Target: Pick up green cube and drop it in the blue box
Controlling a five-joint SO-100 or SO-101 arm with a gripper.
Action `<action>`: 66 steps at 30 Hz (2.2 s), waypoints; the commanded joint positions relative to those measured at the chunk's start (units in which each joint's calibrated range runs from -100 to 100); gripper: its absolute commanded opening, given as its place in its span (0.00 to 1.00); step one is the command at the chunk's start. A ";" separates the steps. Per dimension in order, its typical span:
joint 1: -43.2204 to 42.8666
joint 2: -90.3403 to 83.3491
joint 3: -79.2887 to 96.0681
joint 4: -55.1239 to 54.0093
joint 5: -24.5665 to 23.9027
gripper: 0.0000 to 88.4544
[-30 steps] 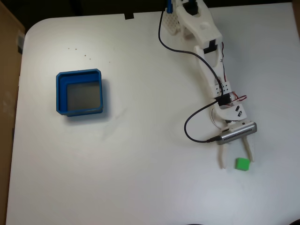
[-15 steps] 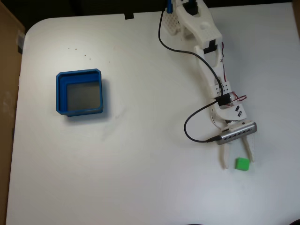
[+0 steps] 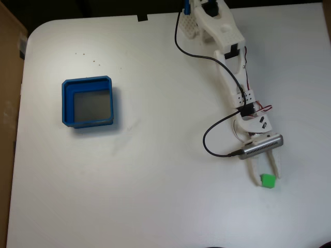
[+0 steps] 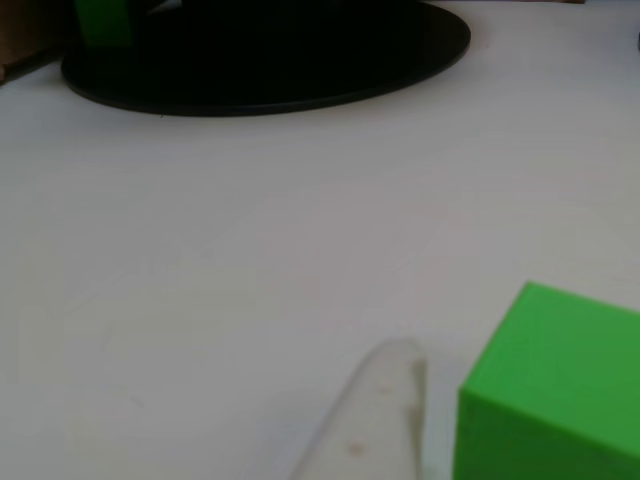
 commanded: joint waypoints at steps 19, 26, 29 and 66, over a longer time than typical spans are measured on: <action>0.44 -0.95 -2.88 -1.37 0.24 0.03; 0.44 -1.45 -2.88 -1.53 0.24 0.03; 0.51 -1.62 -3.06 -1.53 0.29 0.03; 2.75 -11.15 -2.79 3.99 0.34 0.02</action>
